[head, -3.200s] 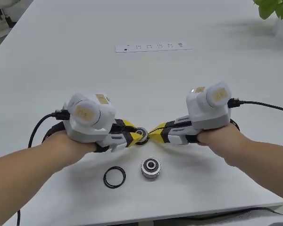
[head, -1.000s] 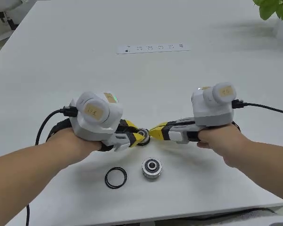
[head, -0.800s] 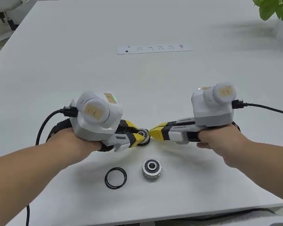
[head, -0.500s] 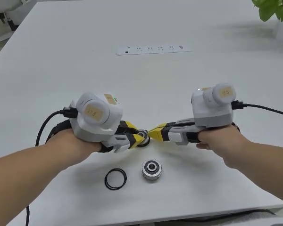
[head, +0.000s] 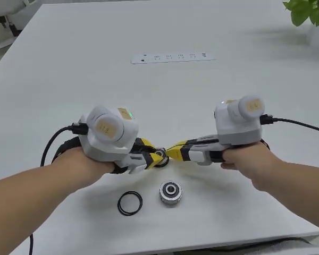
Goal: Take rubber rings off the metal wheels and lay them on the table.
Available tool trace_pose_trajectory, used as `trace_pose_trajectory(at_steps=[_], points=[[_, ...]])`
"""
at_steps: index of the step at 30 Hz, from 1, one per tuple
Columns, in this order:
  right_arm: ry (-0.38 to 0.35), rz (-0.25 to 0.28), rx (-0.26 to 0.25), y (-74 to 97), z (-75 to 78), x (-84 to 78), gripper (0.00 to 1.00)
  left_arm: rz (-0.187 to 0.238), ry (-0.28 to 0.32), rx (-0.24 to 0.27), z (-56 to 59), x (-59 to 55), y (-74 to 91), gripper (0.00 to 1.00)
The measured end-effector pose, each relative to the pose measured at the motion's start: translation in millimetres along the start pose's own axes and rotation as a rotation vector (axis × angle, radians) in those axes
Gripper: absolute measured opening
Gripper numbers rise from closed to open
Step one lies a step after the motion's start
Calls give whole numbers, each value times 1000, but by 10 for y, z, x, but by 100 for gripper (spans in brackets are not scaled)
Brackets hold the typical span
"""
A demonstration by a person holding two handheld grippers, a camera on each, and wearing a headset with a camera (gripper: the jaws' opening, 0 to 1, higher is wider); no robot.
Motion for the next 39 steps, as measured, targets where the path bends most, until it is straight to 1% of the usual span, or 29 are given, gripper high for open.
trace_pose_trajectory(at_steps=[8,23,35,38,39], points=[[22,-10,12,-17,-17,5,0,0,-2,-2,-4,-2,-4,12],[27,-8,28,-38,-46,15,0,2,-2,-3,7,-6,-3,12],[24,3,40,-52,-74,40,0,1,-2,-1,7,-7,-1,12],[22,7,46,-56,-87,45,0,2,-1,-1,7,-7,0,12],[18,9,56,-59,-104,50,0,2,-1,-1,7,-6,0,12]])
Point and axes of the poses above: the centre of the closed fingertips' face, and the gripper's own axes: y roughly backward along the fingers, z roughly to its right, x roughly out of its top, the point moved 1 cm from there along y, roughly backward along the fingers, and after that the axes turned 12 degrees about z, right-handed, at the moved point
